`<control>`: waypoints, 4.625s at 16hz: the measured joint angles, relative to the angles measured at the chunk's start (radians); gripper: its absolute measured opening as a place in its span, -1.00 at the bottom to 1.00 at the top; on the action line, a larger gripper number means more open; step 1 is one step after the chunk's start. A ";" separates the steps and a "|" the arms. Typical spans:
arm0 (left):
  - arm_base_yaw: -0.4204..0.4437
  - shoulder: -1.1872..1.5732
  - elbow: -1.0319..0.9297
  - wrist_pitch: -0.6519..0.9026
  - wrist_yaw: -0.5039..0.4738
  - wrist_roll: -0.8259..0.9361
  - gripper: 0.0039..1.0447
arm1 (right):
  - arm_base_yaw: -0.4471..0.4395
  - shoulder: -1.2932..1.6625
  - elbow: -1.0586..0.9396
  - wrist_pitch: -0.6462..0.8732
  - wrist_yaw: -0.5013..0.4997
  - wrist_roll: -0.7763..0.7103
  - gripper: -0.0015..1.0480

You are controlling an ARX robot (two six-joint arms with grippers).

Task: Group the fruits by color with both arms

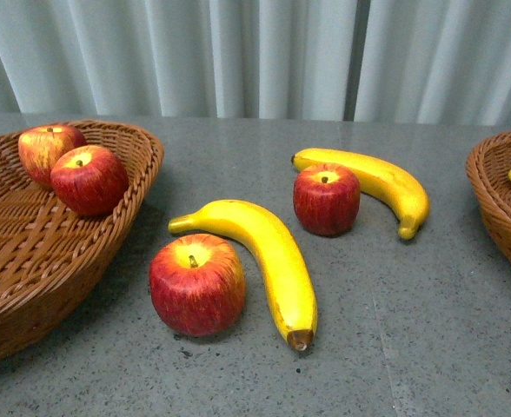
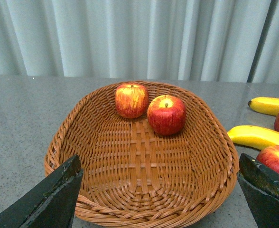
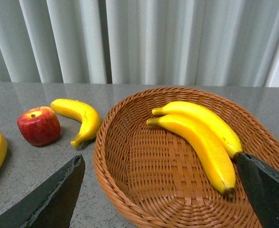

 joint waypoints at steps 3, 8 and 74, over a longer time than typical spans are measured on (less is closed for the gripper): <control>0.000 0.000 0.000 0.000 0.000 0.000 0.88 | 0.000 0.000 0.000 0.000 0.000 0.000 0.87; 0.000 0.000 0.000 0.000 0.000 0.000 0.88 | 0.000 0.000 0.000 0.000 0.000 0.000 0.87; -0.402 1.500 0.787 0.112 0.276 0.502 0.29 | 0.000 0.000 0.000 0.000 0.000 0.000 0.87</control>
